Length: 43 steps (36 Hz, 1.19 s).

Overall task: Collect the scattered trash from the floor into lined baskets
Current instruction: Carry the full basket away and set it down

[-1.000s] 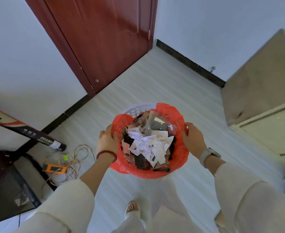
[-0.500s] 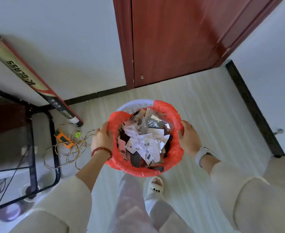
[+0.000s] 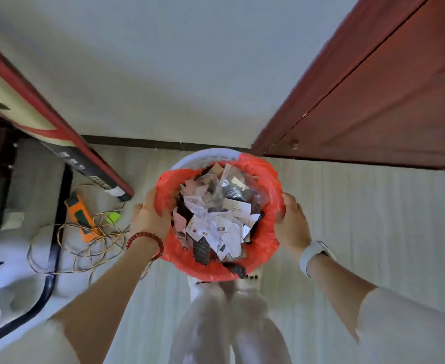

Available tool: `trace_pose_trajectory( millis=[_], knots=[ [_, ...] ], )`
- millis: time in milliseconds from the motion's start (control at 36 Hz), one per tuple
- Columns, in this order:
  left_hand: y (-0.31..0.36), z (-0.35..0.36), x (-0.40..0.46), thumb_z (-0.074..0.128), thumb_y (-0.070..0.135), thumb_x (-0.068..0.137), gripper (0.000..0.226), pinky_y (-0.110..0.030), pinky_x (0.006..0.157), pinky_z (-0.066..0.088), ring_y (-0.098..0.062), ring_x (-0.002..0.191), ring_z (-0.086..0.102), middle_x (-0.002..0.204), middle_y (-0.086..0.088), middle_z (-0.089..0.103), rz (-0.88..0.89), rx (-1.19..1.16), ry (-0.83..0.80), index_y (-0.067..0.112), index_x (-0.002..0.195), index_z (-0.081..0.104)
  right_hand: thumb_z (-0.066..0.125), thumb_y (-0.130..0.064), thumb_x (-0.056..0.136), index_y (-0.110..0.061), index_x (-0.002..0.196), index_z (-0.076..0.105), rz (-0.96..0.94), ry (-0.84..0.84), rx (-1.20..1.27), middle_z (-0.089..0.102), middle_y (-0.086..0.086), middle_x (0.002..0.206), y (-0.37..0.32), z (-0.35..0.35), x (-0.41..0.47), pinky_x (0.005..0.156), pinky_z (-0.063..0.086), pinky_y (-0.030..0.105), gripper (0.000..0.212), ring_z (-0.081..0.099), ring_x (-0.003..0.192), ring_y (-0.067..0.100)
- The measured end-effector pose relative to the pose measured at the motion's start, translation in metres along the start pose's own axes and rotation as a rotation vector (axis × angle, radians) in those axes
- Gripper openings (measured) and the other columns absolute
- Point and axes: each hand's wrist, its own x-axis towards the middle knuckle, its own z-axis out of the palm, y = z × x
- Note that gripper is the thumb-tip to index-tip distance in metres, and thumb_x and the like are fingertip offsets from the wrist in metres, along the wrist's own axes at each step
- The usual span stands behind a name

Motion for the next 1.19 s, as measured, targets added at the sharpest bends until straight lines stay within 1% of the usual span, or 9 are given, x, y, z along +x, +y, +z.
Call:
trace_pose_trajectory(
  millis=[250, 361, 444, 528, 639, 722, 806, 972, 1194],
  knots=[
    [-0.015, 0.065, 0.148, 0.05, 0.02, 0.09, 0.049, -0.04, 0.092, 0.043, -0.041, 0.107, 0.051, 0.114, -0.025, 0.056, -0.036, -0.073, 0.099, 0.023, 0.138, 0.04, 0.041, -0.01, 0.088, -0.016, 0.134, 0.039, -0.08, -0.09, 0.053, 0.054, 0.016, 0.118, -0.004, 0.091, 0.152, 0.084, 0.047, 0.036, 0.046, 0.057, 0.098, 0.032],
    [-0.014, 0.07, 0.172, 0.051, 0.019, 0.09, 0.048, -0.037, 0.094, 0.041, -0.038, 0.11, 0.051, 0.116, -0.022, 0.058, -0.047, -0.125, 0.131, 0.022, 0.137, 0.041, 0.038, -0.003, 0.089, -0.016, 0.137, 0.037, -0.083, -0.13, 0.069, 0.051, 0.013, 0.12, -0.006, 0.108, 0.172, 0.085, 0.038, 0.026, 0.05, 0.053, 0.105, 0.027],
    [-0.019, 0.069, 0.18, 0.05, 0.019, 0.09, 0.046, -0.034, 0.093, 0.044, -0.028, 0.106, 0.056, 0.113, -0.005, 0.06, -0.029, -0.199, 0.089, 0.027, 0.134, 0.043, 0.041, -0.01, 0.093, -0.018, 0.134, 0.04, -0.115, -0.175, 0.1, 0.052, 0.004, 0.117, -0.014, 0.108, 0.17, 0.093, 0.041, 0.032, 0.042, 0.05, 0.111, 0.024],
    [-0.018, 0.061, 0.171, 0.05, 0.01, 0.086, 0.044, -0.028, 0.091, 0.041, -0.024, 0.11, 0.054, 0.116, -0.003, 0.058, -0.016, -0.225, 0.05, 0.018, 0.13, 0.045, 0.043, -0.017, 0.094, -0.027, 0.135, 0.038, -0.129, -0.231, 0.095, 0.053, -0.006, 0.114, -0.023, 0.102, 0.163, 0.086, 0.042, 0.027, 0.042, 0.055, 0.106, 0.019],
    [-0.006, 0.044, 0.132, 0.048, -0.001, 0.085, 0.035, -0.034, 0.092, 0.039, -0.038, 0.109, 0.052, 0.117, -0.023, 0.057, -0.066, -0.207, 0.093, 0.001, 0.12, 0.05, 0.04, -0.008, 0.091, -0.021, 0.131, 0.043, -0.127, -0.3, -0.032, 0.055, 0.004, 0.123, -0.037, 0.087, 0.145, 0.073, 0.039, 0.022, 0.043, 0.054, 0.108, 0.022],
    [-0.008, 0.029, 0.096, 0.048, 0.006, 0.089, 0.039, -0.038, 0.096, 0.039, -0.039, 0.116, 0.047, 0.128, -0.025, 0.05, -0.202, -0.248, 0.022, 0.002, 0.128, 0.046, 0.038, -0.008, 0.092, -0.013, 0.122, 0.046, -0.098, -0.369, -0.121, 0.051, 0.009, 0.123, -0.058, 0.068, 0.118, 0.078, 0.038, 0.024, 0.031, 0.051, 0.108, 0.026],
    [-0.011, 0.011, 0.05, 0.051, 0.014, 0.09, 0.04, -0.032, 0.091, 0.04, -0.033, 0.116, 0.05, 0.129, -0.018, 0.051, -0.287, -0.376, 0.005, 0.008, 0.13, 0.047, 0.037, -0.009, 0.095, -0.011, 0.134, 0.041, -0.117, -0.452, -0.153, 0.051, 0.012, 0.132, -0.087, 0.045, 0.08, 0.09, 0.038, 0.027, 0.039, 0.049, 0.119, 0.027],
    [-0.027, -0.048, -0.083, 0.048, 0.015, 0.093, 0.041, -0.033, 0.092, 0.041, -0.03, 0.116, 0.05, 0.127, -0.012, 0.053, -0.46, -0.655, 0.181, 0.013, 0.133, 0.043, 0.038, -0.006, 0.095, -0.006, 0.127, 0.048, -0.305, -0.653, -0.289, 0.055, 0.012, 0.125, -0.139, -0.008, -0.023, 0.092, 0.036, 0.025, 0.034, 0.05, 0.118, 0.025],
    [-0.078, -0.098, -0.281, 0.05, 0.01, 0.091, 0.035, -0.041, 0.094, 0.044, -0.034, 0.112, 0.054, 0.122, -0.02, 0.055, -0.594, -0.749, 0.462, 0.004, 0.126, 0.049, 0.038, -0.008, 0.094, -0.006, 0.125, 0.051, -0.698, -0.799, -0.582, 0.057, 0.011, 0.125, -0.17, -0.047, -0.177, 0.09, 0.038, 0.025, 0.033, 0.053, 0.115, 0.025]
  ],
)
